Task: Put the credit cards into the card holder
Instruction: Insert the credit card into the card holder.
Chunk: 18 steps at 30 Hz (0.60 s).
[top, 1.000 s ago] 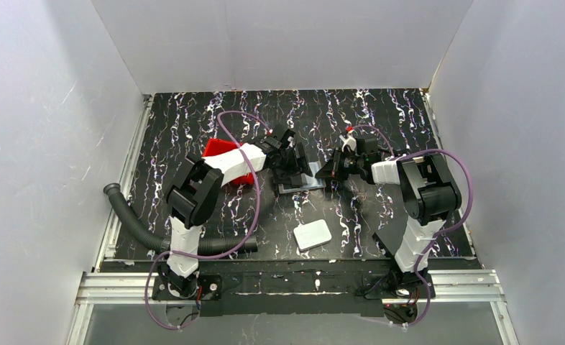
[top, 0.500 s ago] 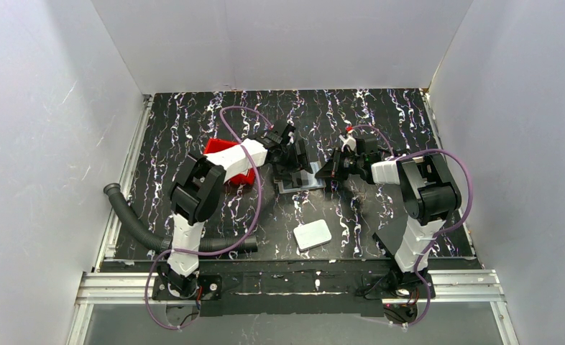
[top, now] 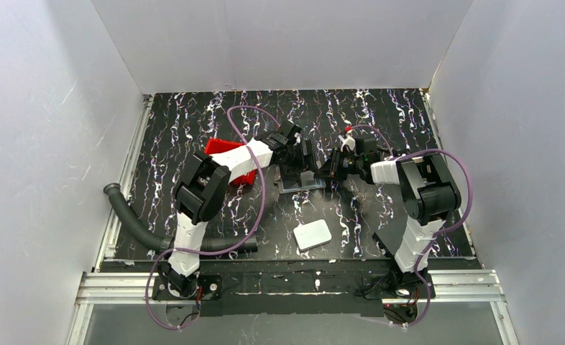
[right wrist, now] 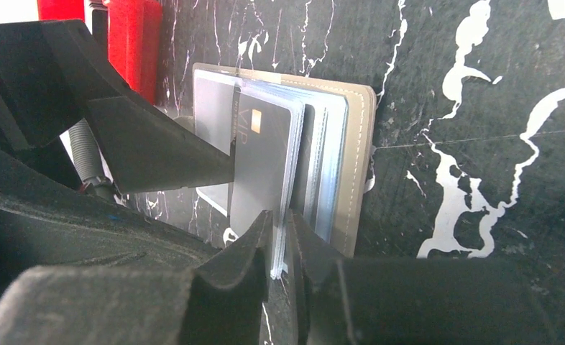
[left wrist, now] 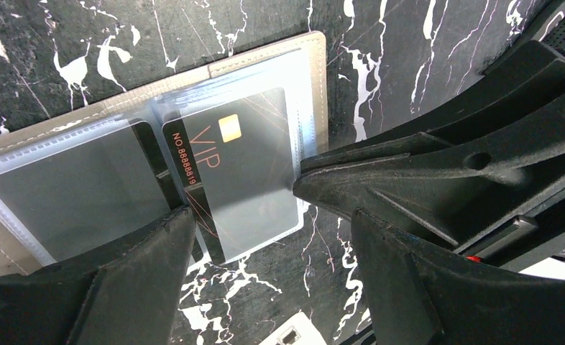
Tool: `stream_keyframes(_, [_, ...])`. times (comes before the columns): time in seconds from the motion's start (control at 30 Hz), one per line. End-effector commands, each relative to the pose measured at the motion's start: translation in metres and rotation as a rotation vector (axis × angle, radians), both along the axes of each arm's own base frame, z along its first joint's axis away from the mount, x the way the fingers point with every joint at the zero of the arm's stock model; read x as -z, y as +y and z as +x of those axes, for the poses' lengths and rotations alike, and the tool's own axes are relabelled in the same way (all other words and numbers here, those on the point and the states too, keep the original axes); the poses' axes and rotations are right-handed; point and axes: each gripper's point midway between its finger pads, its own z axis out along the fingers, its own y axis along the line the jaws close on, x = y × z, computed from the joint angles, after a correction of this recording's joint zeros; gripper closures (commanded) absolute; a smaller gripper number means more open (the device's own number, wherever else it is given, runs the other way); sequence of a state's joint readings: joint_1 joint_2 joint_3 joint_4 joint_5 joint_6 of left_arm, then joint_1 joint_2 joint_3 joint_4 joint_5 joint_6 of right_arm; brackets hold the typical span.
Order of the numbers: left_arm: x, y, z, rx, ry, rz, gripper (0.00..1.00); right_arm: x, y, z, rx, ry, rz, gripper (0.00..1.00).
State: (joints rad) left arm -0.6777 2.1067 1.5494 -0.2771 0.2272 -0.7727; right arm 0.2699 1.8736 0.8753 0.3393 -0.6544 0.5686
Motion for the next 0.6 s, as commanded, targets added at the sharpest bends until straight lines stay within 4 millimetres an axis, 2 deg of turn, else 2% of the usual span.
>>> stream_keyframes(0.0, [0.004, 0.002, -0.007, -0.002, 0.022, 0.015, 0.21, -0.008, 0.001, 0.003, 0.003, -0.017, -0.019, 0.74])
stream_keyframes(0.1, [-0.003, 0.011, -0.008, -0.007, 0.013, 0.033, 0.20, -0.011, -0.005, 0.003, 0.014, -0.021, -0.051, 0.64])
stream_keyframes(0.27, [-0.009, 0.008, -0.015, 0.015, 0.034, -0.005, 0.19, -0.015, -0.012, -0.003, 0.012, -0.008, -0.080, 0.55])
stream_keyframes(0.47, [-0.005, 0.015, -0.020, 0.006, 0.042, -0.009, 0.20, -0.025, -0.010, -0.011, -0.003, 0.007, -0.008, 0.55])
stream_keyframes(0.57, [-0.004, 0.014, -0.020, -0.007, 0.045, -0.022, 0.21, -0.030, -0.005, -0.016, -0.025, 0.018, 0.034, 0.62])
